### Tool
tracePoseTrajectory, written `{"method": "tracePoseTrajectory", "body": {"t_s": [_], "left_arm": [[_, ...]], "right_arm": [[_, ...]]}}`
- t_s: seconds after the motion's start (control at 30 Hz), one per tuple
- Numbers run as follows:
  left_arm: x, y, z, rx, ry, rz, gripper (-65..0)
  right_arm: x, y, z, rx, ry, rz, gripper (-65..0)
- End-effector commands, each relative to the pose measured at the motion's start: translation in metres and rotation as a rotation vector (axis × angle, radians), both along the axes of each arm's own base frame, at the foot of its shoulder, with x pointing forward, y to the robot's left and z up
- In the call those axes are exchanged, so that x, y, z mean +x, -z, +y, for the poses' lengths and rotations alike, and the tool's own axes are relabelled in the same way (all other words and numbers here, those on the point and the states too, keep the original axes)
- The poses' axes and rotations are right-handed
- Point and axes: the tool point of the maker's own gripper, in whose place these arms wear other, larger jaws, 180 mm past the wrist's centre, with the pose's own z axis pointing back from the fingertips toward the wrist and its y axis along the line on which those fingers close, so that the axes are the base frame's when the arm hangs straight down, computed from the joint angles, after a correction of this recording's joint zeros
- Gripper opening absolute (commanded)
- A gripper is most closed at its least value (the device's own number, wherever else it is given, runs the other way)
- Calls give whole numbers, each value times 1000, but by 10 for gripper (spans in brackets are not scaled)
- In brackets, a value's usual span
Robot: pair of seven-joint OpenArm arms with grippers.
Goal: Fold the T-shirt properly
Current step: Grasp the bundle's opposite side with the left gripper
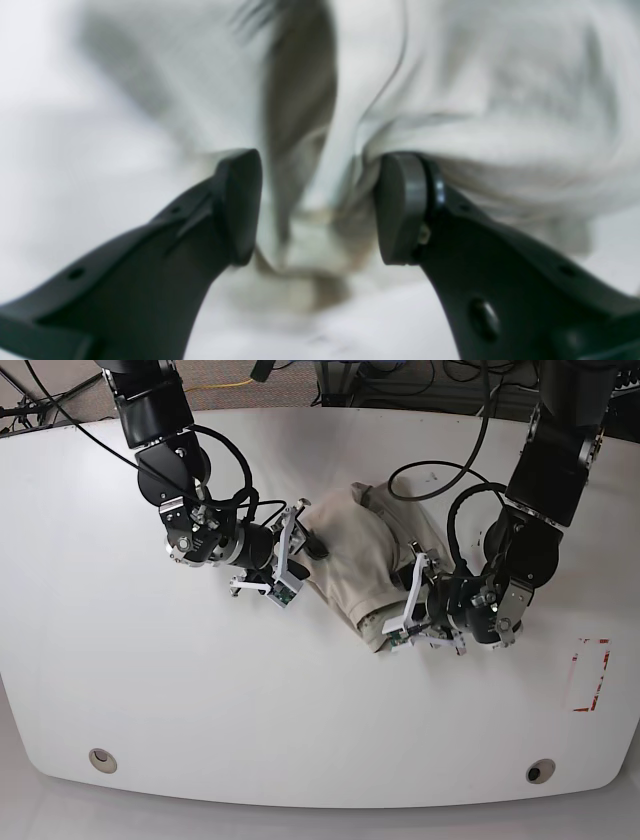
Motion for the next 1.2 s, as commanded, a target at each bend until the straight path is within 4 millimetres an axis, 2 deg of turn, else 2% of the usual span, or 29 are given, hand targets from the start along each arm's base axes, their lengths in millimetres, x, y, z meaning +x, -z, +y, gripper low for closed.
{"method": "tracePoseTrajectory", "body": {"t_s": [0.0, 0.17, 0.3, 0.43, 0.63, 0.83, 1.0, 1.17], "left_arm": [[18, -32, 7, 0, 2, -91, -318], [26, -83, 11, 9, 10, -243, -318], [17, -89, 31, -5, -57, -269, -318], [0, -72, 49, -29, -131, -226, -318], [-44, -33, 61, -41, -189, -117, -318], [-80, -3, 64, -119, -264, -36, -318], [-106, 14, 53, -175, -272, 15, -318], [-115, 21, 33, -242, -287, 47, -318]], "right_arm": [[11, -28, 5, 40, -7, -74, -390], [10, -42, -4, -11, -4, -100, -390], [7, -50, -1, -9, -14, -124, -390], [6, -55, 3, 1, -19, -134, -390], [-3, -54, 10, 19, -27, -125, -390], [-1, -68, 40, 103, -29, -134, -390], [16, -75, 58, 148, -20, -129, -390], [41, -76, 67, 157, -16, -112, -390]]}}
